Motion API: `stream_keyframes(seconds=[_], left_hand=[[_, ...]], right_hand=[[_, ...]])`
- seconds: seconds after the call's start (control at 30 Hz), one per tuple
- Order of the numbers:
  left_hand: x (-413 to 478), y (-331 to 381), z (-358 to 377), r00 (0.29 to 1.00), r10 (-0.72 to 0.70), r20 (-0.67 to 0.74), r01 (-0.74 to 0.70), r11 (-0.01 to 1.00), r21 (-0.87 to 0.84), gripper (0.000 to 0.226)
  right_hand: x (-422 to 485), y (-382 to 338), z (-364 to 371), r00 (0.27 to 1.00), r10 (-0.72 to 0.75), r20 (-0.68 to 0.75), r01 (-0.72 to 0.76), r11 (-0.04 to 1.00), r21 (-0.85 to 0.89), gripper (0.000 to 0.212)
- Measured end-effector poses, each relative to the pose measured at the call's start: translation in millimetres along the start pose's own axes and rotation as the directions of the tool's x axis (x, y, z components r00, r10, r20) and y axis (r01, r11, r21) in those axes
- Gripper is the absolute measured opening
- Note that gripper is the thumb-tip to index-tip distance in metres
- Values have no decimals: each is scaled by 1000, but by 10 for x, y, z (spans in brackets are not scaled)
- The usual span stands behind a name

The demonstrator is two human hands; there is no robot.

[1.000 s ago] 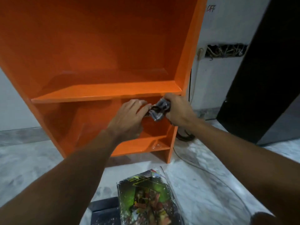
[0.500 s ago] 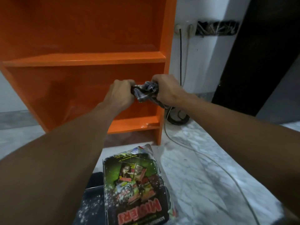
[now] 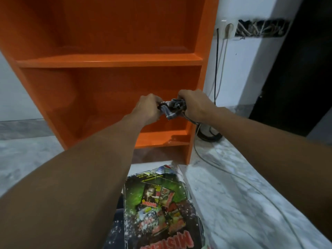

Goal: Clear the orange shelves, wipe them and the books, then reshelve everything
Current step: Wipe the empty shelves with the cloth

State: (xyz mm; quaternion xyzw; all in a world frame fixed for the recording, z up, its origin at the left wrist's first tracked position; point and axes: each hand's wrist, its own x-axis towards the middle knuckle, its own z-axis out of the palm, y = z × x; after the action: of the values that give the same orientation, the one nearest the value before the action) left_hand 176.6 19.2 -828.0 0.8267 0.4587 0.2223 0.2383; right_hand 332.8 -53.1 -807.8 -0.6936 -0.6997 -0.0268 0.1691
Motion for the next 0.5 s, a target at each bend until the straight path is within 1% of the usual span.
stream_keyframes(seconds=[0.1, 0.27, 0.4, 0.5], left_hand=[[148, -164, -22, 996, -6, 91, 4, 1000, 25, 22], [320, -318, -27, 978, -37, 205, 30, 999, 34, 17], [427, -442, 137, 971, -48, 232, 47, 999, 12, 24], [471, -557, 355, 976, -16, 216, 14, 1000, 12, 28]], right_hand=[[96, -51, 135, 999, 0, 40, 2, 999, -49, 24], [327, -114, 297, 988, 45, 149, -32, 995, -90, 27], [377, -48, 502, 981, 77, 180, -58, 992, -111, 29], [377, 92, 713, 972, 93, 218, -65, 989, -135, 29]])
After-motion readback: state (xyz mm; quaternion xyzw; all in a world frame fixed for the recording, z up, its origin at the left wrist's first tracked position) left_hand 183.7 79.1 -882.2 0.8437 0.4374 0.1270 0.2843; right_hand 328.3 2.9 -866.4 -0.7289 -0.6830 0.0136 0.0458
